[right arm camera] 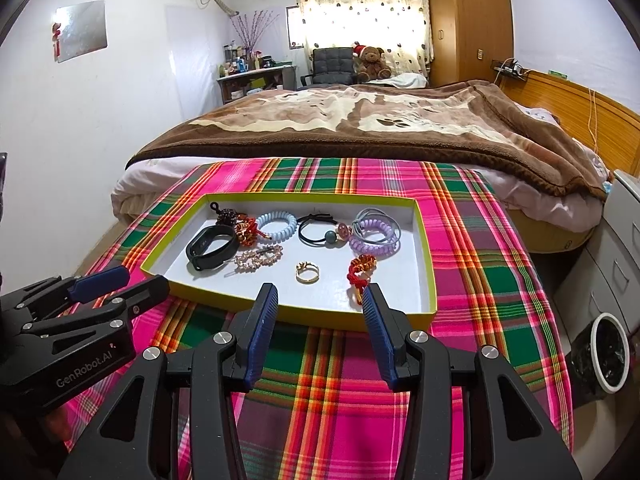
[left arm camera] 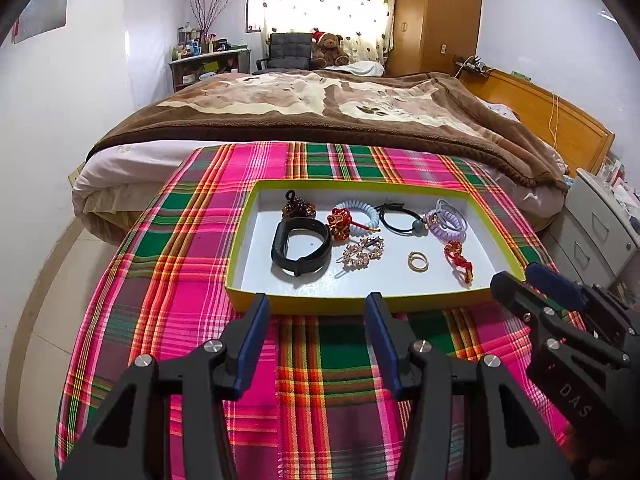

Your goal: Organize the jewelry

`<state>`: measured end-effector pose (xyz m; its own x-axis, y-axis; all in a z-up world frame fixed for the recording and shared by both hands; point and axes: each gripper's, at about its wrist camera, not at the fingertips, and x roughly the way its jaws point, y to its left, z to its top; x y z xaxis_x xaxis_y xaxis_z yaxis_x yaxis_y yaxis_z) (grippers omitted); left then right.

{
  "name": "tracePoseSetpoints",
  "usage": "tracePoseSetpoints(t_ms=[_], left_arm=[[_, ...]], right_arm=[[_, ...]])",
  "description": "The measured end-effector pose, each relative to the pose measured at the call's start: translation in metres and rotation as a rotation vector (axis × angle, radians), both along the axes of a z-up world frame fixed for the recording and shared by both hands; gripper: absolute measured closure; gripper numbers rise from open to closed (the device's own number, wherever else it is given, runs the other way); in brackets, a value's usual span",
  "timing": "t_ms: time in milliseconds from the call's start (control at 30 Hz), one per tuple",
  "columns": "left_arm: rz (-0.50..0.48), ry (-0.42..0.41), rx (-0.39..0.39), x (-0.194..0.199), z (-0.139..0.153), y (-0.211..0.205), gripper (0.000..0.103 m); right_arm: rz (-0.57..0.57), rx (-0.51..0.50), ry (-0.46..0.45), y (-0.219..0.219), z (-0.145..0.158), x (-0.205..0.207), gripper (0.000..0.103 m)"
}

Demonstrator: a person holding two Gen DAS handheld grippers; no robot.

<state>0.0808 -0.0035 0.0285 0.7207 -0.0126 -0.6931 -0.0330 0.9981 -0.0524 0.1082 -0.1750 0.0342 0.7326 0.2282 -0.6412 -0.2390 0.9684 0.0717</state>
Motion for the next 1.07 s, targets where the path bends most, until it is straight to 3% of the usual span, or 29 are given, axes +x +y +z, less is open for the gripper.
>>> tracePoseSetpoints(t_ms=[1067], left_arm=[[0.025,-0.001,0.000,-0.0013,-0.0024,0.0067,0.052]], right_arm=[[-0.007,-0.001,-0.003,0.0013,0.0012,0.0007,0.058]])
